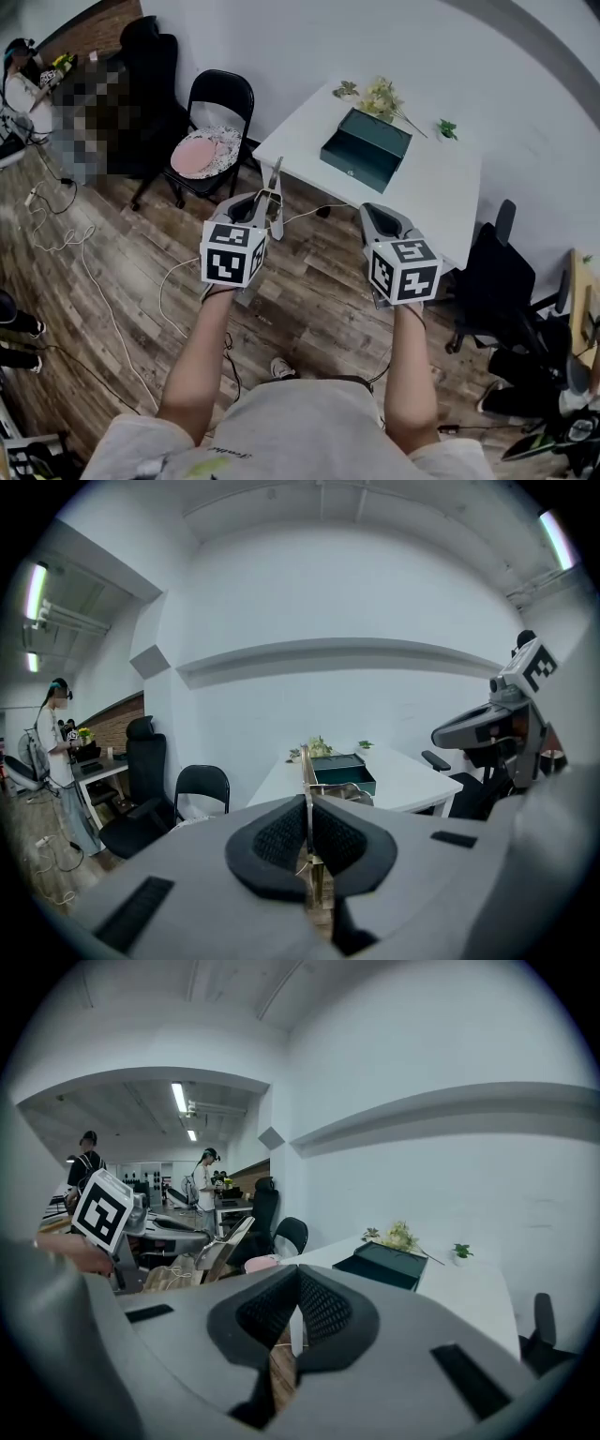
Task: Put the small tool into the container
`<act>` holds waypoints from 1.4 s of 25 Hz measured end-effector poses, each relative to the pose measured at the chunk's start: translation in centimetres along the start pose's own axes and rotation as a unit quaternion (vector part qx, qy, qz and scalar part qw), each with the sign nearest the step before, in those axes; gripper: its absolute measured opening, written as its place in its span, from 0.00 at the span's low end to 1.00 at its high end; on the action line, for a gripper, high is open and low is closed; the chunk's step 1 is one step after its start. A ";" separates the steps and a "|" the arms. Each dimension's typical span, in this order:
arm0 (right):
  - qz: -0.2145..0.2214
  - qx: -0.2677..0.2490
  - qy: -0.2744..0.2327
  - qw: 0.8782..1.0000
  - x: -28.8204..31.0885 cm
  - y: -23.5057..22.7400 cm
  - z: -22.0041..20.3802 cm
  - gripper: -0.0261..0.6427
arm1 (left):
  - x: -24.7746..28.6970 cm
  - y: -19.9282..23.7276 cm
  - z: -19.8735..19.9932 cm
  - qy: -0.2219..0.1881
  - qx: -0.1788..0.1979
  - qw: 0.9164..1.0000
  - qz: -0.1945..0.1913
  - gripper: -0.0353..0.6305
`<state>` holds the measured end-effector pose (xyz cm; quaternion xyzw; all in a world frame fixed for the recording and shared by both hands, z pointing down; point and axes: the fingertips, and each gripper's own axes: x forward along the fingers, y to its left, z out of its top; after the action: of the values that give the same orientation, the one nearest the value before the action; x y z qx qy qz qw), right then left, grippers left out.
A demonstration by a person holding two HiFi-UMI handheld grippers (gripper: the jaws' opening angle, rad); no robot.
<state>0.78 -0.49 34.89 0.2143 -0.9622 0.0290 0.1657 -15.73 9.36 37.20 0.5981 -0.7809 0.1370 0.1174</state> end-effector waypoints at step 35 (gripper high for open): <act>-0.069 0.034 -0.007 0.997 3.2 -5.5 -1.2 0.05 | 8.6 -0.2 1.8 -0.003 0.039 0.997 -0.064 0.05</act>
<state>0.73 -6.60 36.97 0.2856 -0.9447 0.0490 0.1534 -17.78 0.88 38.51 0.6517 -0.7351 0.1578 0.0997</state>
